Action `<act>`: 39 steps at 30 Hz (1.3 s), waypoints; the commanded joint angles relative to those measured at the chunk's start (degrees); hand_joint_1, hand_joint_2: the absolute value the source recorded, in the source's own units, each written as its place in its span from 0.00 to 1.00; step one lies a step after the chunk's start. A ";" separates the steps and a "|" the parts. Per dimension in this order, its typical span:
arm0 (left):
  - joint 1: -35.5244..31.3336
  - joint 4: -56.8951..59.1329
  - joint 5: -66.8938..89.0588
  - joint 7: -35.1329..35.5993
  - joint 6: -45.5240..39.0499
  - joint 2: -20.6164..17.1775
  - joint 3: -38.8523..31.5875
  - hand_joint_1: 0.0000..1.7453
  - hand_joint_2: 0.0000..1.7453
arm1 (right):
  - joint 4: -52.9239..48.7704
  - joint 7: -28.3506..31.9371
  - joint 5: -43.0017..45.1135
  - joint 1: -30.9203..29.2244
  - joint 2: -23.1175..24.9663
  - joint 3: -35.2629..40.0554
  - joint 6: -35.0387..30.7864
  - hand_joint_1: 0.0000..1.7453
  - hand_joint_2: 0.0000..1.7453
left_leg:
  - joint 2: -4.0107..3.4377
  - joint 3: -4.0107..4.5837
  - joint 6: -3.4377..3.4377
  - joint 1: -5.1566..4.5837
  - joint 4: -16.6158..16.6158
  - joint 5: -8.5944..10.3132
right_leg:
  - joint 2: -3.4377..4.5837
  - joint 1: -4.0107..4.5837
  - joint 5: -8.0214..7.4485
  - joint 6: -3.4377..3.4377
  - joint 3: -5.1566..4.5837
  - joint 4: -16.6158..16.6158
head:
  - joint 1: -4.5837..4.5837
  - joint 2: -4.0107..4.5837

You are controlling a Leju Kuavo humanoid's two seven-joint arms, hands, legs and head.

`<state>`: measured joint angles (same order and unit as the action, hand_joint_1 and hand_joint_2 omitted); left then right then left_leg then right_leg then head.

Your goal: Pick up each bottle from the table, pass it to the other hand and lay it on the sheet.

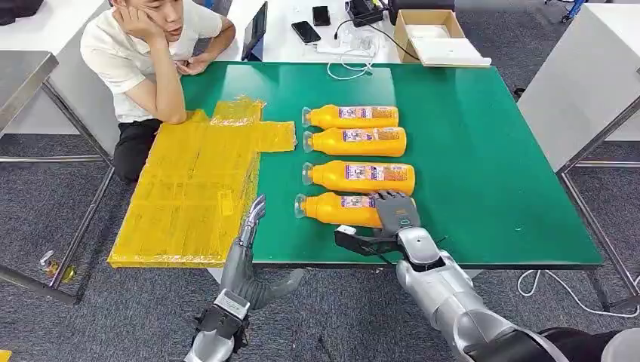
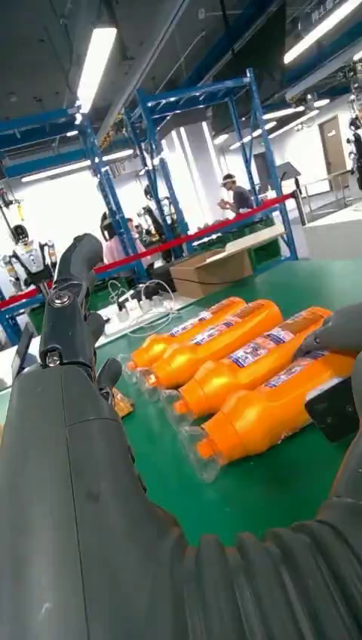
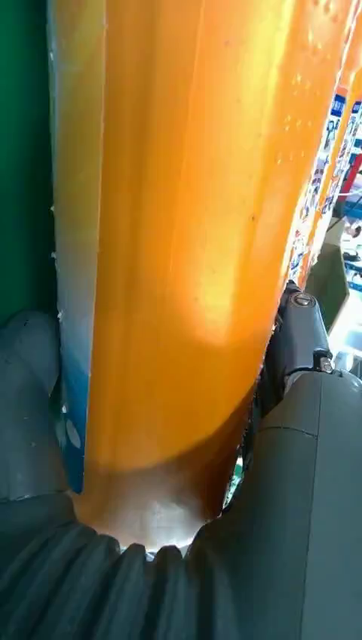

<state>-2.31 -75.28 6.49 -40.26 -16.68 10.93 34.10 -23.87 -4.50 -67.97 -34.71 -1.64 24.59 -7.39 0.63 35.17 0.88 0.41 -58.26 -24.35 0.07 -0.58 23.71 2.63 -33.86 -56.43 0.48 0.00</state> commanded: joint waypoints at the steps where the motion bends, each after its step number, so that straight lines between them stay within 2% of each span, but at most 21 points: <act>1: 0.79 -0.32 -1.30 1.20 1.97 -1.00 -1.81 0.00 1.00 | -0.58 8.15 8.57 7.96 1.75 -4.78 -4.90 1.00 1.00 | 0.09 -0.27 -0.03 0.01 0.17 -0.01 | -0.14 0.02 0.05 -0.08 0.31 0.17 | 0.00 0.00; 2: 1.35 -0.88 -3.72 2.39 3.72 -1.08 -2.41 0.00 1.00 | -2.73 11.34 11.90 9.94 2.10 -7.22 -6.60 1.00 1.00 | 0.10 -0.37 -0.04 0.00 0.23 -0.03 | -0.16 0.02 0.07 -0.11 0.41 0.22 | -0.02 0.00; 6: 1.94 -1.66 -5.00 3.09 4.97 -1.65 -2.78 0.00 1.00 | -4.26 11.80 12.34 11.76 1.63 -6.95 -6.81 1.00 1.00 | 0.09 -0.45 -0.06 0.04 0.23 -0.06 | -0.18 0.06 0.11 -0.11 0.49 0.22 | -0.02 0.00; 9: 2.70 -2.06 -10.78 5.72 9.12 -1.26 -4.30 0.00 1.00 | -8.53 16.62 17.79 14.13 2.41 -10.24 -8.67 1.00 1.00 | -0.08 -0.39 -0.14 0.11 0.13 -0.15 | 0.07 0.15 0.06 -0.11 0.38 0.15 | -0.02 0.00; 10: 3.68 -3.09 -14.30 8.07 10.49 -1.25 -5.32 0.00 1.00 | -13.91 19.25 20.88 17.06 3.04 -11.78 -12.07 1.00 1.00 | -0.02 -0.48 -0.20 0.11 0.18 -0.17 | 0.04 0.14 0.07 -0.13 0.45 0.18 | 0.00 0.00; 13: 5.10 -4.89 -20.62 12.10 13.15 -2.04 -6.09 0.00 1.00 | -24.23 20.96 25.48 22.08 3.75 -12.19 -15.36 1.00 1.00 | -0.07 -0.54 -0.23 0.19 0.17 -0.20 | 0.14 0.20 0.11 -0.19 0.50 0.16 | -0.02 0.00; 24: 7.98 -9.90 -26.73 13.46 15.15 -3.38 -8.37 0.00 1.00 | -28.37 22.40 30.29 25.70 3.93 -12.43 -18.52 1.00 1.00 | -0.20 -0.15 -0.21 0.12 0.10 -0.30 | 0.29 0.15 0.21 -0.17 0.11 -0.01 | 0.00 0.00; 28: 9.59 -11.25 -29.45 16.81 17.87 -5.14 -7.70 0.00 1.00 | -28.78 25.38 32.76 27.88 5.63 -13.75 -19.88 1.00 1.00 | -0.09 0.08 -0.23 0.18 0.10 -0.24 | 0.22 0.19 0.16 -0.17 -0.07 0.03 | -0.02 0.00; 32: 10.35 -9.76 -33.37 19.23 20.59 -6.23 -5.56 0.00 1.00 | -29.57 29.32 36.03 28.50 8.61 -11.98 -19.36 1.00 1.00 | -0.24 -0.09 -0.26 0.15 0.15 -0.33 | 0.35 0.17 0.22 -0.22 0.03 0.02 | -0.02 0.00; 37: 10.02 -8.81 -34.88 18.90 20.74 -6.26 -4.23 0.00 1.00 | -31.60 30.68 37.79 28.46 9.21 -10.08 -19.60 1.00 1.00 | -0.16 0.20 -0.26 0.19 0.09 -0.24 | 0.27 0.21 0.15 -0.19 -0.26 -0.01 | 0.00 0.00; 39: 9.96 -7.76 -35.50 18.34 19.59 -6.20 -3.38 0.00 1.00 | -34.85 32.21 40.23 29.13 9.71 -8.60 -19.59 1.00 1.00 | -0.22 0.02 -0.25 0.15 0.10 -0.32 | 0.30 0.18 0.24 -0.24 -0.11 -0.03 | -0.02 0.00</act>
<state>8.40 -86.27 -27.30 -21.42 4.00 7.59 27.56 -53.35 25.37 -31.61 -5.86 5.48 13.03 -26.82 0.58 35.54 0.63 0.67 -58.23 -24.55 0.29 -0.31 23.84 2.47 -34.23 -56.45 0.46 0.00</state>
